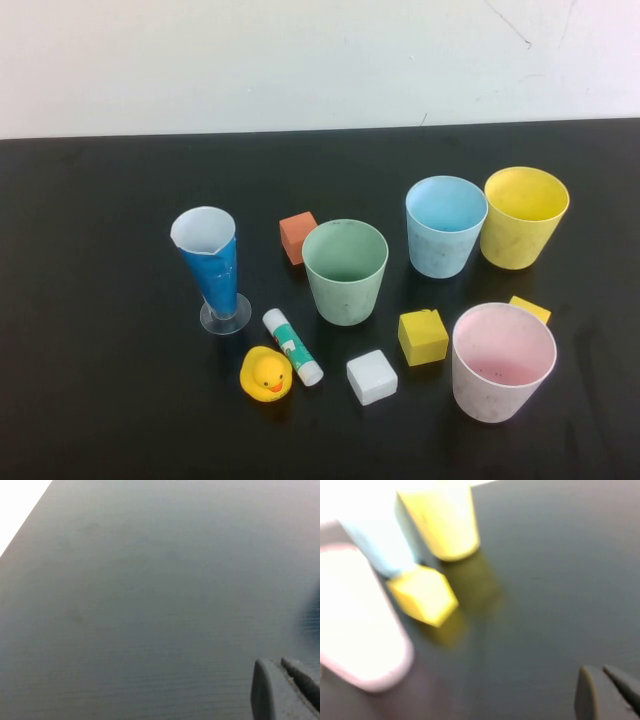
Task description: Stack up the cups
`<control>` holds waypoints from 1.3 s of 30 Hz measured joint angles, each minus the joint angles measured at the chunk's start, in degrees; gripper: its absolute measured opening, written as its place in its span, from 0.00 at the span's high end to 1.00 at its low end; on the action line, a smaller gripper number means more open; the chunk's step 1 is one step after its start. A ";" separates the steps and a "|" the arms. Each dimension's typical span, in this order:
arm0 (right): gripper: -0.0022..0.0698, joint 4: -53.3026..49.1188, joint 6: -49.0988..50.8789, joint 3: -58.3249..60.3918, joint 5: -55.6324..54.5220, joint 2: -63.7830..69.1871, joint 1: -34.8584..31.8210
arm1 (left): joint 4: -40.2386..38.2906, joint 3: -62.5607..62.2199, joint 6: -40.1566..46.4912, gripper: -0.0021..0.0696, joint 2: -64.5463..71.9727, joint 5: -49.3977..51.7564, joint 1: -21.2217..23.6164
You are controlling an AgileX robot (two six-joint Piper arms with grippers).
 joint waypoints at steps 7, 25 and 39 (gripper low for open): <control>0.97 20.44 4.58 0.00 -0.49 0.00 0.00 | -0.99 0.18 -0.14 0.97 0.00 -1.94 0.00; 0.97 22.47 -6.25 0.00 -6.36 0.00 0.00 | -45.38 0.47 -14.53 0.97 0.00 -23.23 0.00; 0.97 22.62 -14.06 0.00 -5.52 0.00 0.00 | -32.97 -20.46 9.87 0.97 16.59 8.07 0.00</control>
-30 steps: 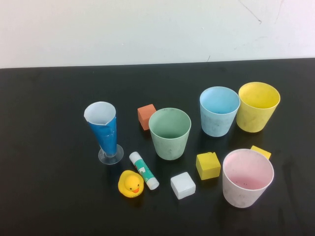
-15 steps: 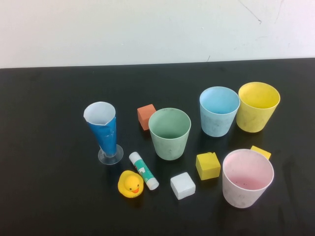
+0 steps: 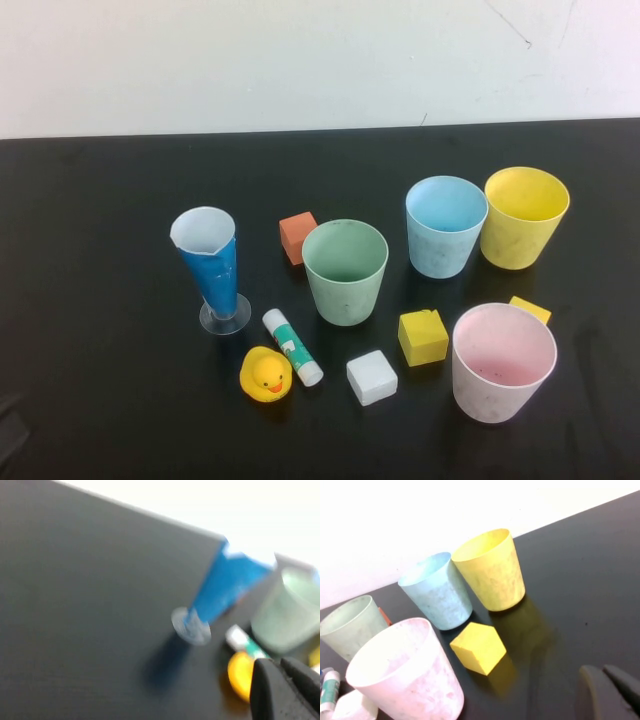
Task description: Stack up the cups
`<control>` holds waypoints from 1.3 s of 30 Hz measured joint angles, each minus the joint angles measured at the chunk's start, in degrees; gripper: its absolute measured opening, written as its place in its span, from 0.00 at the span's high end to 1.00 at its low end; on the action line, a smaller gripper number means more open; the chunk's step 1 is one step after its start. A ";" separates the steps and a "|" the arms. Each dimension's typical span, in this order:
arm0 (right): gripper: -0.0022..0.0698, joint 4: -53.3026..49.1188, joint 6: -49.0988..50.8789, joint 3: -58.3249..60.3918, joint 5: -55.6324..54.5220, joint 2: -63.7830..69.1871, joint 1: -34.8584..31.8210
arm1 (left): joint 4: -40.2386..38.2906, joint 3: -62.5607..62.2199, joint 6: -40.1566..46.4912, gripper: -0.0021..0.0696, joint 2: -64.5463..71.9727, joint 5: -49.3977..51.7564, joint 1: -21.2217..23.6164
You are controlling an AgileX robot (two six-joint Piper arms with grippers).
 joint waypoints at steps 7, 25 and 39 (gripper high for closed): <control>0.97 0.43 -0.20 0.00 0.09 0.00 0.00 | 1.17 -18.14 17.46 0.97 20.00 15.75 0.00; 0.97 0.67 -1.59 0.00 4.34 0.00 0.00 | 26.91 -50.99 9.65 0.97 55.28 24.57 -29.08; 0.97 0.67 -2.35 0.00 4.56 0.00 0.00 | 35.67 -88.66 -0.60 0.83 88.19 43.53 -35.15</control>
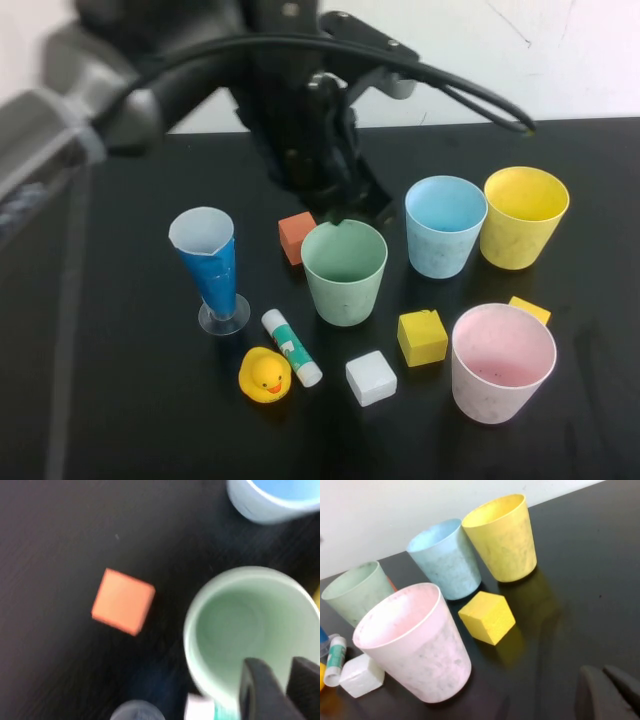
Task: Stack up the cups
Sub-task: Pick up the green cup
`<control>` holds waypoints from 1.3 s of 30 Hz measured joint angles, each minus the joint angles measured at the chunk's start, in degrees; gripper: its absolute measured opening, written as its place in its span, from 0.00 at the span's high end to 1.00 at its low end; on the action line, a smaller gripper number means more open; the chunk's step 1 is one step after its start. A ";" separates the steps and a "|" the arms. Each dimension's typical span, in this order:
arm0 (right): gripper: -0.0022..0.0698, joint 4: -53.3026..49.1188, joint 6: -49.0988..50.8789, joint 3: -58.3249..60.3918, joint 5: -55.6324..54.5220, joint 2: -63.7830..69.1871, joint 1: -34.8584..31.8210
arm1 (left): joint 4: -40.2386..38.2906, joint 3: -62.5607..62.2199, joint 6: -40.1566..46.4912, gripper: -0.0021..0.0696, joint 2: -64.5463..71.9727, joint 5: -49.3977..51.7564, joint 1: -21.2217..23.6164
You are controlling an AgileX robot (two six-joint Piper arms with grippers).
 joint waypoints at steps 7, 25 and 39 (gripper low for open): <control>0.97 0.47 0.00 0.00 0.66 0.00 0.00 | -0.23 -5.24 -1.54 0.53 7.60 0.45 1.28; 0.97 0.92 -1.38 0.00 0.80 0.00 0.00 | -12.54 -5.33 1.66 0.52 15.05 0.57 7.83; 0.97 1.04 -1.47 0.00 0.60 0.00 0.00 | -12.45 -5.33 3.80 0.95 7.50 0.57 6.90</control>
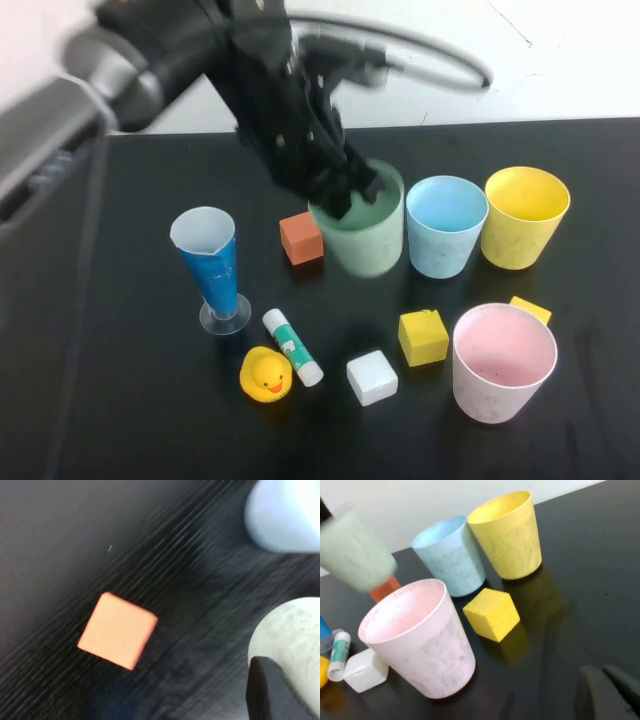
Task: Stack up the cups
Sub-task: Pick up the green cup, then place the green cup on the pink cup
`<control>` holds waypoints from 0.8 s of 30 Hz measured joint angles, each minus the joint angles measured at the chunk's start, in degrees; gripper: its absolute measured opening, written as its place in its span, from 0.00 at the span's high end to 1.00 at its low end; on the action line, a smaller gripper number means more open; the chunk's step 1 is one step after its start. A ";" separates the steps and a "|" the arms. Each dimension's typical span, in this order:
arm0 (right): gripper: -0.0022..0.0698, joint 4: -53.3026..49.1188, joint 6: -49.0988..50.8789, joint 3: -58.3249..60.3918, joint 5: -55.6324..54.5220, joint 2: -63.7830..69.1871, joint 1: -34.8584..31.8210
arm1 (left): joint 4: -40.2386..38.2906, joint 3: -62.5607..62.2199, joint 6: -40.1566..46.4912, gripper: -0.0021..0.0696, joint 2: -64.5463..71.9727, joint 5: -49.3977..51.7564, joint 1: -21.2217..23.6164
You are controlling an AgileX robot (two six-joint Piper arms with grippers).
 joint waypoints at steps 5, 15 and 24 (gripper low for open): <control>0.97 0.00 -0.67 0.00 -0.15 0.00 0.00 | 0.41 -0.13 -1.00 0.95 -7.31 0.11 -6.08; 0.97 0.11 -1.23 0.00 -0.49 0.00 0.00 | 5.60 -0.46 0.15 0.95 -4.25 0.49 -20.48; 0.97 0.66 -1.23 0.00 -0.39 0.00 0.00 | 8.10 -0.46 -2.12 0.95 0.74 0.49 -20.18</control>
